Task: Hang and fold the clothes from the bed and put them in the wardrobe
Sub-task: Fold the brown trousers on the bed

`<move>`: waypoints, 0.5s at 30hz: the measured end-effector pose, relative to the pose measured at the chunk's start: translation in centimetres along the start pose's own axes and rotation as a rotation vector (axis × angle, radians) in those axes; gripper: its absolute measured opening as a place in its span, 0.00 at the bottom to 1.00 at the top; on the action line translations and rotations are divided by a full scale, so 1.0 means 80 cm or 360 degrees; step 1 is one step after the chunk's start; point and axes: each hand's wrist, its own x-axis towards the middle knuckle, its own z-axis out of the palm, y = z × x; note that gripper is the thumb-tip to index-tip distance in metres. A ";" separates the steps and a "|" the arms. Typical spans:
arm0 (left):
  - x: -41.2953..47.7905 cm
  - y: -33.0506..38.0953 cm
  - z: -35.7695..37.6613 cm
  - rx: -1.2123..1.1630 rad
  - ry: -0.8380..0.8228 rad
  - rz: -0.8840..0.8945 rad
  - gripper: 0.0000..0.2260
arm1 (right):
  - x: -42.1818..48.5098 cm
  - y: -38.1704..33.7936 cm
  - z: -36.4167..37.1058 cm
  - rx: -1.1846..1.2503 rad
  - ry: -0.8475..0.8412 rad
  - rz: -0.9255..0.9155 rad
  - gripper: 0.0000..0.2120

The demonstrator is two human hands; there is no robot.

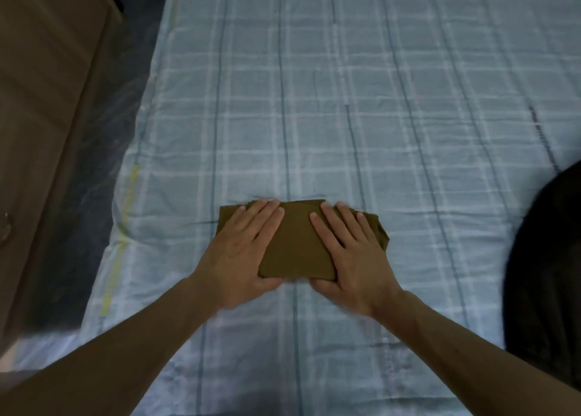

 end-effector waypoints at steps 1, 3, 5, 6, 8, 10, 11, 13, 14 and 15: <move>-0.001 0.002 -0.003 0.0075 0.0008 -0.0006 0.49 | -0.001 -0.001 -0.002 -0.0038 0.0018 -0.0023 0.42; 0.002 0.010 -0.009 0.0233 0.0013 -0.0035 0.50 | -0.003 -0.002 -0.002 -0.0118 0.0164 -0.0083 0.36; 0.002 0.021 -0.012 0.0320 0.0051 -0.0015 0.47 | -0.006 -0.004 0.002 -0.0147 0.0326 -0.0103 0.33; 0.001 0.024 -0.011 0.0333 0.0118 0.0031 0.43 | -0.008 -0.005 0.004 -0.0145 0.0381 -0.0106 0.31; -0.003 0.024 -0.010 0.0321 0.0277 0.0123 0.35 | -0.008 -0.006 0.006 -0.0159 0.0428 -0.0120 0.27; -0.005 0.018 -0.009 0.0321 0.0400 0.0142 0.31 | -0.004 -0.006 0.004 -0.0186 0.0427 -0.0125 0.24; -0.005 0.016 -0.009 0.0307 0.0434 0.0132 0.31 | -0.002 -0.007 0.003 -0.0184 0.0431 -0.0118 0.24; -0.005 0.016 -0.014 0.0272 0.0464 0.0100 0.30 | 0.000 -0.009 -0.003 -0.0154 0.0441 -0.0084 0.23; -0.004 0.018 -0.017 0.0263 0.0488 0.0087 0.28 | 0.000 -0.011 -0.005 -0.0145 0.0439 -0.0066 0.23; -0.004 0.019 -0.021 0.0252 0.0512 0.0077 0.26 | 0.000 -0.013 -0.009 -0.0142 0.0436 -0.0048 0.24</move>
